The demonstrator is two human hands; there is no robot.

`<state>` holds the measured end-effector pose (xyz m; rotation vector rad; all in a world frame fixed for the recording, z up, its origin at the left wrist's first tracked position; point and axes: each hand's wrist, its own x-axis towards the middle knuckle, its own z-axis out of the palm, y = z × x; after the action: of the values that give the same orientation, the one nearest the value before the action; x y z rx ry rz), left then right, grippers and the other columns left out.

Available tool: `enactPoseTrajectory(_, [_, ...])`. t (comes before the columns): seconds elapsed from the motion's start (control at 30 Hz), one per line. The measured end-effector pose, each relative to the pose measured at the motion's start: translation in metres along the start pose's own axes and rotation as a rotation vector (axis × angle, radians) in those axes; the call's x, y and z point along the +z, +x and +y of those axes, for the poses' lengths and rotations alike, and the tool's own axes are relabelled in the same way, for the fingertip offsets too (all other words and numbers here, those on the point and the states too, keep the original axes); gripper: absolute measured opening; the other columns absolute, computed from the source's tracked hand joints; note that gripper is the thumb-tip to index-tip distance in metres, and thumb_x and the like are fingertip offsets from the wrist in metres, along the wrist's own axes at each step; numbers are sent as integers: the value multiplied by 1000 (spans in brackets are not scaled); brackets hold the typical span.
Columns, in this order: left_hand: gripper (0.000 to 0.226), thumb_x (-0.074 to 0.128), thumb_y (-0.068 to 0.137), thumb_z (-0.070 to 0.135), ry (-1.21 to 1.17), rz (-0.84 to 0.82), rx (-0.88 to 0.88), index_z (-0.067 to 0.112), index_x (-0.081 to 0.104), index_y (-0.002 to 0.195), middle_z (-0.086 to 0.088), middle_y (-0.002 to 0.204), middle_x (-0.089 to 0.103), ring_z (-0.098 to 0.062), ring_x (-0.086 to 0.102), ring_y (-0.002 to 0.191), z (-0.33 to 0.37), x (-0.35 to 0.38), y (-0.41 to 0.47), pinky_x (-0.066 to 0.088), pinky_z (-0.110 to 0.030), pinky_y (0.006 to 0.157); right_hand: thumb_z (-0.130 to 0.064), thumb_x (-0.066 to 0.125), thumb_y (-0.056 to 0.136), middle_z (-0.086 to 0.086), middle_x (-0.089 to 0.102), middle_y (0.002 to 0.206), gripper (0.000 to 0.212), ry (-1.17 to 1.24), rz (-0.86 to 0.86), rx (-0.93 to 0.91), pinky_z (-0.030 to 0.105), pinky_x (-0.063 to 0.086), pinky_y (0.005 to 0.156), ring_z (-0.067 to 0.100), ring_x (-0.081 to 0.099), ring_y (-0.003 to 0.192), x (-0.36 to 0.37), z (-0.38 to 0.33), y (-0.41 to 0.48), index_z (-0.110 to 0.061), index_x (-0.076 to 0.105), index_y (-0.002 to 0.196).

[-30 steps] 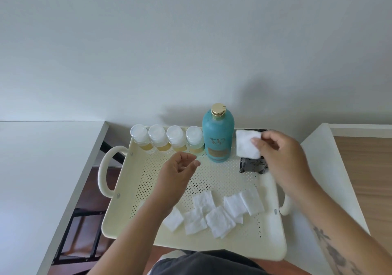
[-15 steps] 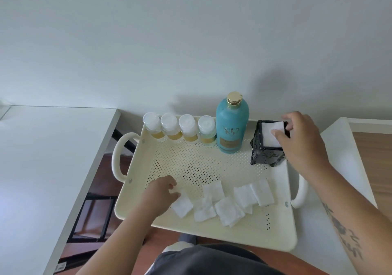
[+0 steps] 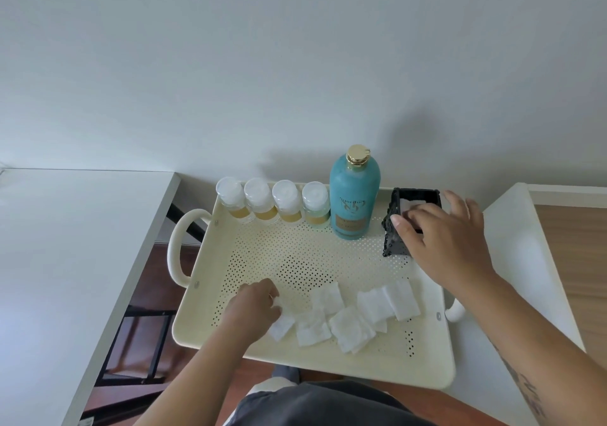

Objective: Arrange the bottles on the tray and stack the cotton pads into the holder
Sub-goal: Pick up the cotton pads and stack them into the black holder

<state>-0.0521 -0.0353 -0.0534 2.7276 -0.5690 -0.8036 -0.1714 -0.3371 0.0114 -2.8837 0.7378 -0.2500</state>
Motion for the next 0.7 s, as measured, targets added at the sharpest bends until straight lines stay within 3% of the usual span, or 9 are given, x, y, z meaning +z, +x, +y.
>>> enactPoseTrajectory(0.13, [7, 61, 88, 27, -75, 100, 38, 28, 63, 94, 9, 89, 62, -17, 56, 92, 1, -12, -3, 52, -33, 76, -66, 14, 94, -14, 68, 105, 69, -90, -79, 1, 54, 16, 111, 31, 39, 129, 3, 1, 2, -27, 69, 82])
enactPoseTrajectory(0.27, [13, 68, 86, 26, -331, 171, 53, 28, 58, 78, 11, 80, 62, -11, 57, 72, 10, -32, -8, 45, -24, 63, -66, 18, 95, -13, 68, 108, 66, -84, -87, 4, 54, 14, 111, 31, 41, 129, 4, 2, 3, -28, 70, 86])
enactPoseTrajectory(0.4, [11, 72, 85, 30, -632, 162, 34, 26, 65, 78, 14, 67, 61, -1, 50, 56, 28, -50, -14, 40, -18, 57, -47, 45, 92, -1, 71, 96, 38, 32, 203, -15, 50, 33, 96, 35, 53, 109, -7, -3, -3, -19, 71, 91])
enactPoseTrajectory(0.5, [11, 75, 84, 32, -885, 95, 77, 24, 69, 82, 10, 69, 66, -1, 55, 62, 45, -60, -22, 44, -13, 56, -40, 52, 89, -6, 68, 85, 25, 302, 325, -28, 40, 40, 77, 29, 57, 88, -18, -22, -13, -21, 68, 88])
enactPoseTrajectory(0.57, [11, 78, 80, 34, -997, 57, 104, 26, 71, 80, 4, 72, 68, -6, 58, 67, 58, -64, -27, 46, -17, 59, -41, 59, 89, -13, 66, 81, 20, 625, 184, -10, 39, 46, 73, 21, 58, 83, -23, -43, -23, -23, 67, 90])
enactPoseTrajectory(0.7, [21, 80, 68, 47, -1094, -2, 124, 31, 72, 79, 5, 75, 70, -9, 60, 71, 77, -62, -34, 46, -24, 66, -52, 66, 80, -22, 66, 93, 26, 1070, -225, 154, 14, 47, 71, 1, 61, 86, -21, -79, -40, -38, 63, 101])
